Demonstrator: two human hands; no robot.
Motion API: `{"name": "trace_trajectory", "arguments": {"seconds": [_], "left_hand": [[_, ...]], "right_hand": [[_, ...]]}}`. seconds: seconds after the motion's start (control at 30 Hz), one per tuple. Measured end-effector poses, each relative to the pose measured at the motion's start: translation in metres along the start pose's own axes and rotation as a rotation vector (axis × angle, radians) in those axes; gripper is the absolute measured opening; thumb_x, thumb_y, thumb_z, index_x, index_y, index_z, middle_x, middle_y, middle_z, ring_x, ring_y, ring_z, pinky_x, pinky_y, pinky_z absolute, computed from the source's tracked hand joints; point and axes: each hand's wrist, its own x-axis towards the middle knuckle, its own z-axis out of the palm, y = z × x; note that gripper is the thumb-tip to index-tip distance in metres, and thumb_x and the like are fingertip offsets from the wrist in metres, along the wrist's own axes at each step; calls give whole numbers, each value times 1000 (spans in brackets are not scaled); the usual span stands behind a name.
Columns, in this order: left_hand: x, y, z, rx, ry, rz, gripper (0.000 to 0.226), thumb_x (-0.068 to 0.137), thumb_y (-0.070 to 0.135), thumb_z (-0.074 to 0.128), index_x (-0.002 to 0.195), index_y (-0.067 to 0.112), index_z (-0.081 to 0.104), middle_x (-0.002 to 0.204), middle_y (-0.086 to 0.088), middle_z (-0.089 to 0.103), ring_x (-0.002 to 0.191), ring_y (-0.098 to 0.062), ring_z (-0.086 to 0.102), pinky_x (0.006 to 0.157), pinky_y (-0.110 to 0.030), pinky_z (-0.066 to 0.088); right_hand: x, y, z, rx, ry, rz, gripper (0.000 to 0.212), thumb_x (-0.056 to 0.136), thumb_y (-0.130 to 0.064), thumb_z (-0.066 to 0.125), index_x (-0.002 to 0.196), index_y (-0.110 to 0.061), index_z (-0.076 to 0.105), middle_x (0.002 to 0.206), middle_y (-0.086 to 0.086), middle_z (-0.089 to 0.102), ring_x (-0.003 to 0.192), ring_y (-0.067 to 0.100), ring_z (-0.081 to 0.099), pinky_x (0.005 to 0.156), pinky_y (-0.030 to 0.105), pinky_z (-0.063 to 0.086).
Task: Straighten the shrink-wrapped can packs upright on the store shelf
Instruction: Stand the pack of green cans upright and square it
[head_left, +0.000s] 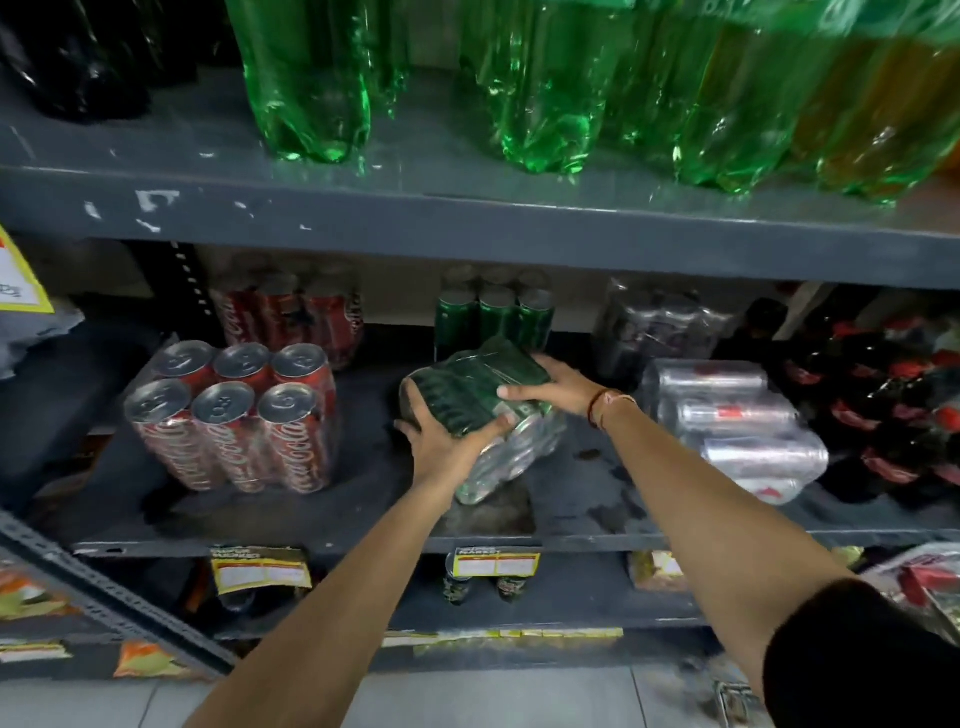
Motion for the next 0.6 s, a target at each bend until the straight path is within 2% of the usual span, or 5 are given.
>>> {"name": "trace_trajectory", "arguments": {"seconds": [0.2, 0.33, 0.4, 0.47, 0.6], "left_hand": [[1, -5, -1, 56, 43, 138, 133, 50, 49, 86, 144, 41, -8, 156, -13, 13, 139, -31, 26, 112, -48, 29], [-7, -6, -6, 136, -50, 287, 133, 47, 52, 87, 145, 36, -2, 155, -8, 22, 141, -29, 25, 111, -52, 30], [-12, -11, -10, 184, -110, 377, 137, 48, 55, 86, 145, 37, -9, 158, -6, 15, 145, -25, 18, 114, -52, 26], [-14, -16, -16, 288, -142, 488, 140, 49, 61, 82, 143, 39, -19, 160, 2, -2, 147, -16, 4, 117, -46, 17], [-9, -23, -27, 514, -158, 614, 134, 51, 73, 70, 137, 44, -29, 153, 20, -27, 136, 13, -17, 111, -24, 9]], "right_hand": [[-13, 7, 8, 59, 100, -70, 125, 38, -80, 70, 145, -31, 27, 143, 2, 47, 132, 22, 44, 113, 36, 32], [-38, 26, 19, 164, 266, -153, 114, 41, -79, 72, 141, -46, 27, 128, -13, 59, 125, 12, 50, 111, 34, 36], [-54, 35, 32, 212, 381, -212, 112, 45, -77, 74, 141, -49, 22, 119, -24, 59, 118, 3, 54, 105, 27, 40], [-68, 43, 52, 247, 519, -280, 112, 50, -74, 74, 143, -48, 16, 133, -18, 53, 125, 3, 49, 104, 26, 39], [-83, 54, 84, 235, 659, -375, 110, 61, -73, 66, 144, -49, -2, 153, -27, 10, 139, -11, 13, 107, 6, 16]]}}
